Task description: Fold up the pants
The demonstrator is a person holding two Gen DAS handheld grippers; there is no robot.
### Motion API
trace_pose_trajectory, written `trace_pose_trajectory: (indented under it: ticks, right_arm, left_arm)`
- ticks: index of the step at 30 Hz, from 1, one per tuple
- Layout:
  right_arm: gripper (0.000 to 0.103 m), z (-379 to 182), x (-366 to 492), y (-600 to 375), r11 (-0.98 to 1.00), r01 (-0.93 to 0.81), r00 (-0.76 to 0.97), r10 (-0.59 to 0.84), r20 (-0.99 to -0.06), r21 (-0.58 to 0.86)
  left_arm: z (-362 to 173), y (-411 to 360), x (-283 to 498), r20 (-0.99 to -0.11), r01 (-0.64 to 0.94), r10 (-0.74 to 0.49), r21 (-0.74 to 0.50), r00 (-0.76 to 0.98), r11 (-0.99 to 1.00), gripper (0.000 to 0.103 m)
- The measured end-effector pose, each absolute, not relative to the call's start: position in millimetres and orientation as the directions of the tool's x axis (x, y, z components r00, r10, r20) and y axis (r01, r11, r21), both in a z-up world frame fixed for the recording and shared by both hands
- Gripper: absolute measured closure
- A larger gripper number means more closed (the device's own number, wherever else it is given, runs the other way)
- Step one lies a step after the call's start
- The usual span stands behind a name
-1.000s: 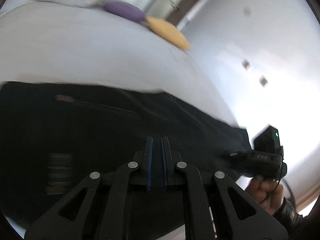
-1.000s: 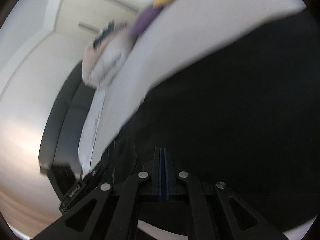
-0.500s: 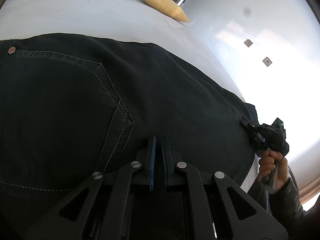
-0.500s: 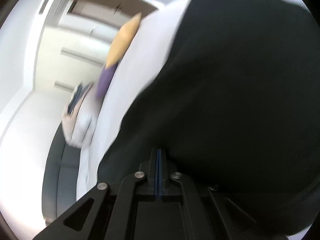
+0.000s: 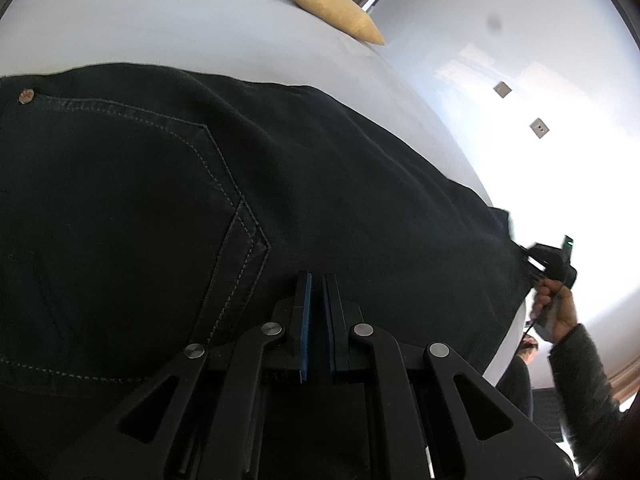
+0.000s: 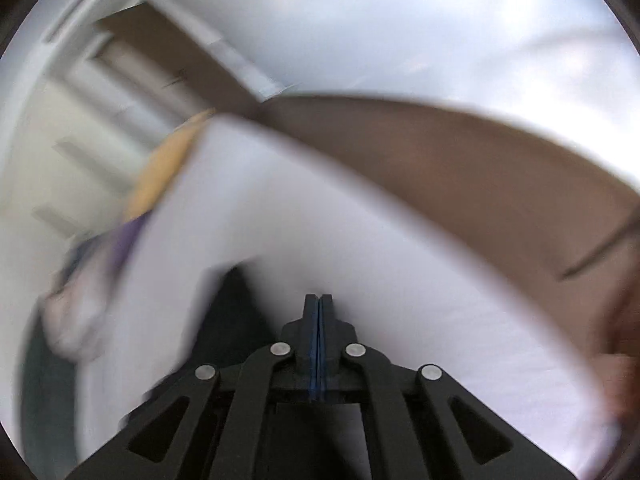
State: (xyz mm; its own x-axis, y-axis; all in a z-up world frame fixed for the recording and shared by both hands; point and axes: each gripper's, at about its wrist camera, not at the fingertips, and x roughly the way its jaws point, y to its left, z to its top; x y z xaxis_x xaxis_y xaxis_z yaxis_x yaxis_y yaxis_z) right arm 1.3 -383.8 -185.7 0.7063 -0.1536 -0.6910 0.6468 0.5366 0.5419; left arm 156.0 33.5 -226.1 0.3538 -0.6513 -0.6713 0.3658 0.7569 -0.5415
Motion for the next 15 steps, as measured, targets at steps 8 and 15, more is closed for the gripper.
trace_pose_trajectory:
  ticks: [8,15]
  right_arm:
    - [0.05,-144,-69,-337,0.582,0.403,0.871,-0.005,-0.492,0.706]
    - [0.052,-175,-91,-335,0.426,0.451,0.874,-0.034,-0.484,0.785]
  left_arm:
    - [-220,33,156,-0.69,0.343,-0.617,-0.515,0.379,0.786,0.095]
    - [-187,34,148,-0.716,0.35,-0.58,-0.467,0.388,0.812,0.095]
